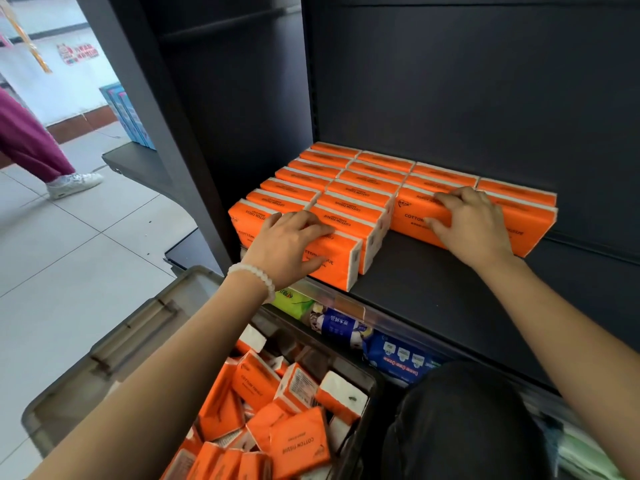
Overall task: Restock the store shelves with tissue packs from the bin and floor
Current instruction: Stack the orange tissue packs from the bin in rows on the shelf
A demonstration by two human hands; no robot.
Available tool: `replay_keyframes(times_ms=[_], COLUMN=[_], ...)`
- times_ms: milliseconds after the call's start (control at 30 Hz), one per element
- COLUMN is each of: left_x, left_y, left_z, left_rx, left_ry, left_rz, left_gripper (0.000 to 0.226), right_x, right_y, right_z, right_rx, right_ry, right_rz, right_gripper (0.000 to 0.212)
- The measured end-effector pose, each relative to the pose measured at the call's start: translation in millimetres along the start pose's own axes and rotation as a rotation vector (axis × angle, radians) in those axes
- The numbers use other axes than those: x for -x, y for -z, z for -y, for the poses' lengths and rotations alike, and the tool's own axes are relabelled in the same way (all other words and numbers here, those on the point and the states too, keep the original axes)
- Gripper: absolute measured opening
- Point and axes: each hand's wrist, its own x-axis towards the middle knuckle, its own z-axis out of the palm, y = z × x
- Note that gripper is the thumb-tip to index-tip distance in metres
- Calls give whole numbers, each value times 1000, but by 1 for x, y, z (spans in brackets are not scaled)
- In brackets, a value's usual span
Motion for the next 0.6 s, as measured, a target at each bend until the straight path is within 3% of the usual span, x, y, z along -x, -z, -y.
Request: replay_keyframes(times_ms=[400,600], left_x=[112,204], left_y=[11,-6], left_z=[-29,-28], left_rx=[23,31], left_ry=[84,275], left_rz=[-236,-179], left_gripper=[43,40], right_x=[107,157], right_y=[35,14], right_z=[72,121], right_rx=[-197,-264], right_ry=[197,339], right_rz=[-44,27], right_gripper=[38,34])
